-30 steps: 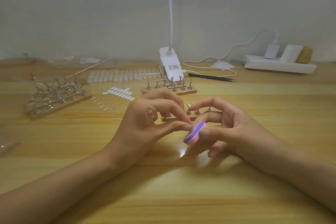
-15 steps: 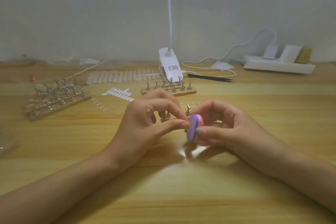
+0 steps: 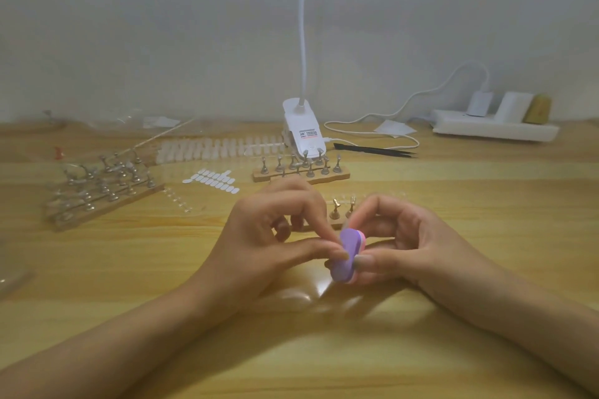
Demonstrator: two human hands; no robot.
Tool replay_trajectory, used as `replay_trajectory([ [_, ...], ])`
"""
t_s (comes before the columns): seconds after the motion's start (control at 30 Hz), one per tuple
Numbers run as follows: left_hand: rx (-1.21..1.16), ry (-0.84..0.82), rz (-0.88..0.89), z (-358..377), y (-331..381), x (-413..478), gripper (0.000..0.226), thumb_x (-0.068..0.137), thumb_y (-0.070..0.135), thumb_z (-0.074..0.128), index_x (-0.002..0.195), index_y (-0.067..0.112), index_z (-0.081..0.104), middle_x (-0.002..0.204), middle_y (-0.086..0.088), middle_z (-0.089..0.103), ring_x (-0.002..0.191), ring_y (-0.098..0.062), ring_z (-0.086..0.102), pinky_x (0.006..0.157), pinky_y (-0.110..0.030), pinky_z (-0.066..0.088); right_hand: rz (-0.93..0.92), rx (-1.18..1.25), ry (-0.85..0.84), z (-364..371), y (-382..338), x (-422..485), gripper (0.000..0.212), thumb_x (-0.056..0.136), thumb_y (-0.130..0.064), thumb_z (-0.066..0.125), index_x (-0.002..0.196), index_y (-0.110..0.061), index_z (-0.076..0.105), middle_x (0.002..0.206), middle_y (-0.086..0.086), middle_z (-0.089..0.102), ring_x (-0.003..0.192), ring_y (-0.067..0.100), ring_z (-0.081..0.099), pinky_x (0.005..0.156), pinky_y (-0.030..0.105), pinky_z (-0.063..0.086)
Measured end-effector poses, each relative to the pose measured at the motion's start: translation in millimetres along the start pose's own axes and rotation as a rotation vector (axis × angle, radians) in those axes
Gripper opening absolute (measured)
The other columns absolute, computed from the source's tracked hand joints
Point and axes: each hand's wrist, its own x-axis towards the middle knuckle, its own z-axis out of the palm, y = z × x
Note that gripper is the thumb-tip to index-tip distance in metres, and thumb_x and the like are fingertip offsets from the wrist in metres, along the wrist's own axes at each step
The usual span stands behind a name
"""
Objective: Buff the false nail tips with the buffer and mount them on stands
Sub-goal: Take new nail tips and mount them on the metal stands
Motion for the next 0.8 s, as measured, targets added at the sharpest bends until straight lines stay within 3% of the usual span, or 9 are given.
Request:
replay_trajectory([
  [0.1, -0.025, 0.007, -0.014, -0.2, -1.7, 0.3, 0.016, 0.067, 0.031, 0.082, 0.065, 0.020, 0.071, 0.078, 0.007, 0.057, 0.073, -0.022, 0.052, 0.054, -0.022, 0.034, 0.007, 0.000, -0.009, 1.0, -1.3, -0.5, 0.024, 0.076, -0.013, 0.082, 0.095, -0.016, 0.067, 0.102, 0.011, 0.074, 0.083, 0.026, 0.074, 0.072, 0.030, 0.059],
  [0.2, 0.109, 0.015, 0.064, 0.6, -1.8, -0.4, 0.017, 0.071, 0.035, 0.081, 0.067, 0.022, 0.070, 0.079, 0.011, 0.056, 0.077, -0.017, 0.054, 0.066, -0.011, 0.035, 0.007, 0.006, -0.012, 0.6, -1.3, -0.4, 0.021, 0.079, -0.008, 0.080, 0.094, -0.017, 0.067, 0.102, 0.012, 0.073, 0.083, 0.026, 0.074, 0.072, 0.030, 0.059],
  [0.33, 0.154, 0.023, 0.093, 1.9, -2.6, 1.5, 0.018, 0.072, 0.036, 0.080, 0.068, 0.025, 0.067, 0.080, 0.014, 0.055, 0.081, -0.014, 0.055, 0.071, -0.012, 0.035, 0.010, 0.028, -0.016, -0.5, -1.7, 0.8, 0.023, 0.076, -0.011, 0.081, 0.095, -0.016, 0.068, 0.100, 0.011, 0.073, 0.079, 0.023, 0.074, 0.069, 0.028, 0.058],
  [0.5, 0.135, 0.039, 0.145, 1.2, -1.6, 0.6, 0.010, 0.071, 0.025, 0.081, 0.071, 0.019, 0.073, 0.079, 0.010, 0.060, 0.075, -0.014, 0.059, 0.066, -0.025, 0.047, 0.009, 0.090, 0.022, -0.3, -0.5, 1.2, 0.024, 0.073, -0.013, 0.082, 0.093, -0.020, 0.070, 0.100, 0.010, 0.073, 0.080, 0.023, 0.074, 0.068, 0.027, 0.059],
  [0.67, 0.176, 0.071, 0.129, 1.3, 0.4, 1.6, 0.006, 0.074, 0.021, 0.078, 0.075, 0.016, 0.076, 0.080, 0.006, 0.063, 0.075, -0.014, 0.060, 0.067, -0.019, 0.045, 0.015, 0.084, 0.039, 0.0, -1.4, 1.1, 0.022, 0.072, -0.017, 0.081, 0.090, -0.024, 0.070, 0.100, 0.009, 0.073, 0.090, 0.028, 0.074, 0.069, 0.027, 0.059],
  [0.8, 0.128, 0.028, 0.080, -0.3, 1.8, 2.0, 0.012, 0.073, 0.024, 0.083, 0.073, 0.016, 0.074, 0.078, 0.008, 0.061, 0.075, -0.010, 0.057, 0.069, -0.009, 0.037, 0.013, 0.049, 0.020, 0.3, -1.1, 1.0, 0.022, 0.074, -0.014, 0.080, 0.092, -0.021, 0.069, 0.102, 0.009, 0.073, 0.084, 0.025, 0.074, 0.072, 0.030, 0.060],
])
